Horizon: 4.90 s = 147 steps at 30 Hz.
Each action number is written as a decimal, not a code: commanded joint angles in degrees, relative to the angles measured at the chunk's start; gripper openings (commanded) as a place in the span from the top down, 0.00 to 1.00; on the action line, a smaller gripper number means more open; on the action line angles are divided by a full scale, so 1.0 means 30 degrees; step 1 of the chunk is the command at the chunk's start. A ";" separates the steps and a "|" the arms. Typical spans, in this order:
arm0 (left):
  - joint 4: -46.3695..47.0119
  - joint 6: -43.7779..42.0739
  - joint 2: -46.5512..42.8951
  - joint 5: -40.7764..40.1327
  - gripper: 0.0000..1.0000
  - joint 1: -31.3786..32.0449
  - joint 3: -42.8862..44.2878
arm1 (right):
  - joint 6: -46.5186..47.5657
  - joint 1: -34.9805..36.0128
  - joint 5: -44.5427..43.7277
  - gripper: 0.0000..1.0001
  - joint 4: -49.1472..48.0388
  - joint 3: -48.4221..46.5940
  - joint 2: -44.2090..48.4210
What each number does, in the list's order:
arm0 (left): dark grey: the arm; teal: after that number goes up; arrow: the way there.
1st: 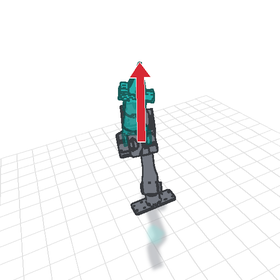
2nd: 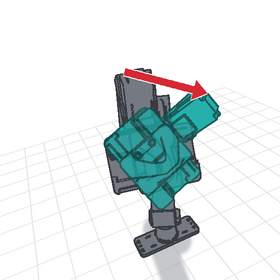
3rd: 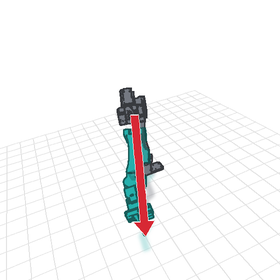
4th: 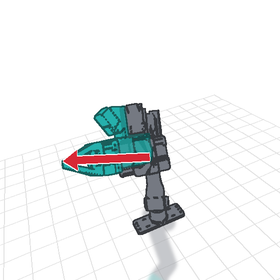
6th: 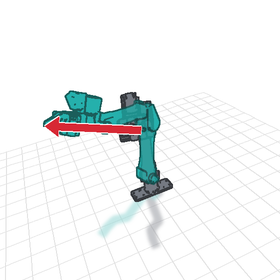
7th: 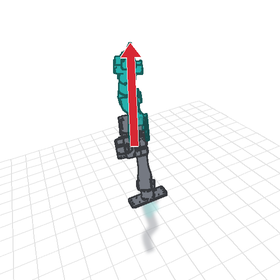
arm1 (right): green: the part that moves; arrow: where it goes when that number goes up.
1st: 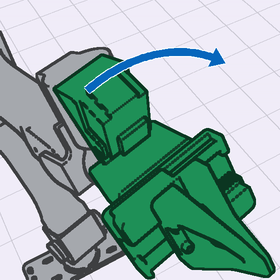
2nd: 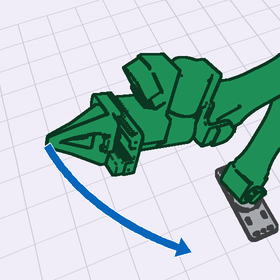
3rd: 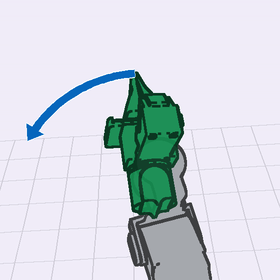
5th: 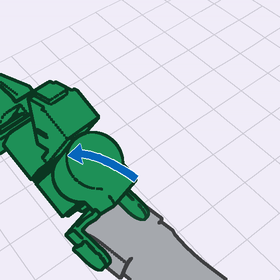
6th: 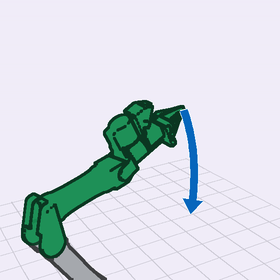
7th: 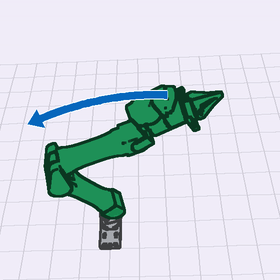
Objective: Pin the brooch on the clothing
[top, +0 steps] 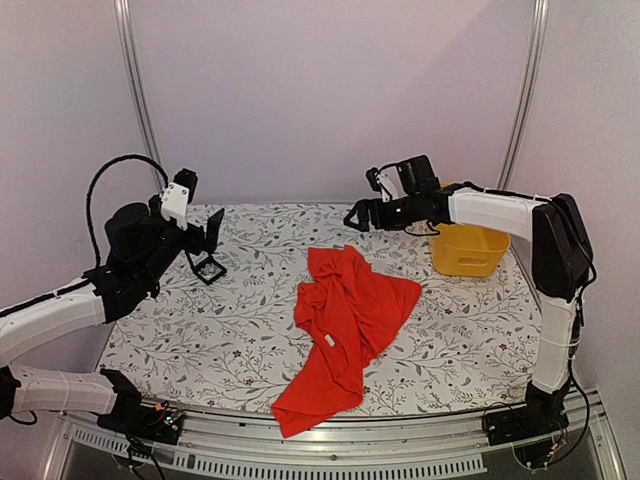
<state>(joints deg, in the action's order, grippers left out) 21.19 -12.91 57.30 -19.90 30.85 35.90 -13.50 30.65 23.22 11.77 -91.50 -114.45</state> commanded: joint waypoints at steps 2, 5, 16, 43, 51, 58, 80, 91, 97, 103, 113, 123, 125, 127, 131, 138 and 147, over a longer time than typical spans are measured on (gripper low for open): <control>-0.2438 -0.2240 0.0764 -0.0405 0.00 0.2152 0.0907 | 0.0135 -0.1507 -0.4937 0.01 0.2505 -0.1086 0.0981; -0.3620 -0.2631 0.1417 -0.1359 0.00 0.3212 0.0866 | 0.1240 -0.1488 -0.5737 0.01 0.4008 -0.0585 0.2061; -1.0017 -0.0464 0.4367 -0.0725 0.09 0.7832 0.1336 | 0.1982 0.0338 -0.3726 0.18 0.5132 0.7184 0.5947; -0.4882 -0.1774 0.4532 -0.1232 0.07 0.9027 -0.0801 | 0.6173 0.0457 -1.0161 0.59 1.1531 -1.4864 -1.1173; -0.2969 -0.0541 0.2858 -0.3176 0.00 0.7213 -0.1280 | 0.6640 0.0683 -0.9114 0.46 0.8238 -1.2674 -0.8605; -0.3059 0.0672 0.3337 -0.3453 0.00 0.5561 -0.0378 | 0.5927 0.4217 -0.8281 0.43 0.8238 -0.3346 -0.1813; -0.3755 0.1136 0.2961 -0.3622 0.00 0.5270 -0.0131 | 0.0036 0.8944 -0.9120 1.00 1.0724 0.7434 0.1792; -0.3868 0.1138 0.3198 -0.3573 0.00 0.5216 -0.0025 | -0.0372 0.2891 -1.0191 0.54 1.2150 0.8441 0.7148; -0.3926 0.1199 0.3281 -0.3515 0.00 0.5214 -0.0083 | -0.0022 0.5204 -1.0143 0.62 1.1119 0.7200 0.6959; -0.4321 0.1192 0.3639 -0.3200 0.00 0.5217 0.0167 | -0.1751 0.5309 -0.8514 0.71 0.9086 0.8616 0.5861; -0.4822 0.1271 0.4041 -0.2909 0.00 0.5288 0.0371 | -0.1815 0.5306 -0.8140 0.66 0.8177 0.8771 0.3121; -0.5361 -0.0383 0.4748 0.0745 0.01 0.5294 0.1128 | -0.1392 0.5281 -0.7235 1.00 0.8801 0.8202 0.4103; -0.5792 -0.1971 0.5057 0.3501 0.01 0.5273 0.1753 | -0.1029 0.5281 -0.7590 1.00 0.9333 0.7611 0.5000; -0.6150 -0.4053 0.5566 0.5817 0.01 0.5269 0.2557 | -0.0655 0.5280 -0.8580 1.00 0.9972 0.6905 0.6019; -0.6498 -0.8015 0.7560 0.7789 0.01 0.5077 0.4050 | -0.0101 0.4866 -0.9401 1.00 1.1079 0.6269 0.7728; -1.1508 -1.1450 1.3885 1.0240 0.08 0.3308 0.8814 | 0.0735 0.3535 -0.9963 1.00 1.1203 0.7426 1.0367; -1.1002 -1.1307 1.7015 1.2844 0.09 0.3937 1.1843 | 0.1765 0.2855 -0.5687 1.00 0.8042 0.6718 0.9153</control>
<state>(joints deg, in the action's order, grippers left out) -12.21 -47.07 108.44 12.97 41.58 70.17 -10.46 39.55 -1.80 41.52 -67.99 -83.81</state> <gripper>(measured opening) 0.905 0.011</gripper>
